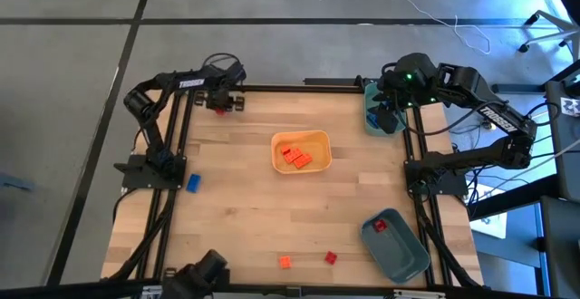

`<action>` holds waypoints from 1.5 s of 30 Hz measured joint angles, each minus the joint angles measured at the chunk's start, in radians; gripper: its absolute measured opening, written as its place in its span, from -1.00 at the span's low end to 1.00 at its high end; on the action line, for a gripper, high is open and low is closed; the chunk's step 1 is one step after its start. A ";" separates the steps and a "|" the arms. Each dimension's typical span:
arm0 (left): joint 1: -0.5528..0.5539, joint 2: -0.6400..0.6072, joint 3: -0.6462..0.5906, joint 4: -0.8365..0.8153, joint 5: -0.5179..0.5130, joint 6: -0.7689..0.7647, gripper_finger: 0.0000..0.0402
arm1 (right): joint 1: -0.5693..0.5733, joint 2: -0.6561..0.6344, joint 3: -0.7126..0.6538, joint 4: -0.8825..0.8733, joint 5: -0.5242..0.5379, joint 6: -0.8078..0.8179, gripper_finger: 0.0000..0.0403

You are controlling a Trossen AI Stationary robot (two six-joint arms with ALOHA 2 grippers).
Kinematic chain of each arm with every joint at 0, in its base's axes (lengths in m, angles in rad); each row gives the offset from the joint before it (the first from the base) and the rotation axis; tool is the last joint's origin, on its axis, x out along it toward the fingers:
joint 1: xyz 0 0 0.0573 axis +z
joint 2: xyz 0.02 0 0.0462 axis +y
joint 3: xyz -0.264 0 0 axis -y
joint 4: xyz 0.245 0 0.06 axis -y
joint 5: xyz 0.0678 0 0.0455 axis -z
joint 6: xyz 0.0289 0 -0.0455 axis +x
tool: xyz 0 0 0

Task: Sort & place blocks by color
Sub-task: Put the red game piece into the gray bin

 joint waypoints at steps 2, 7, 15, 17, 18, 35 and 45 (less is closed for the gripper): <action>-0.018 -0.052 0.002 0.014 0.001 0.066 -0.35 | 0.000 0.000 0.000 0.000 0.000 -0.001 0.00; -0.097 -0.206 0.004 0.016 0.080 0.133 -0.35 | 0.000 0.000 0.000 0.000 0.001 -0.004 0.00; -0.320 -0.464 0.006 0.097 0.274 0.153 -0.35 | 0.000 0.026 0.000 0.004 -0.046 -0.212 0.00; -0.387 -0.512 0.006 0.138 0.319 0.137 -0.35 | 0.000 0.044 0.000 0.027 -0.093 -0.294 0.00; -0.421 -0.528 0.006 0.171 0.348 0.135 -0.35 | 0.000 0.055 0.000 0.044 -0.120 -0.338 0.00; -0.709 -0.571 0.007 0.469 0.671 0.178 -0.35 | 0.161 0.352 0.000 0.613 -0.488 -0.786 -0.01; -0.719 -0.571 0.007 0.483 0.690 0.176 -0.35 | 0.291 0.438 0.000 0.776 -0.466 -0.877 -0.01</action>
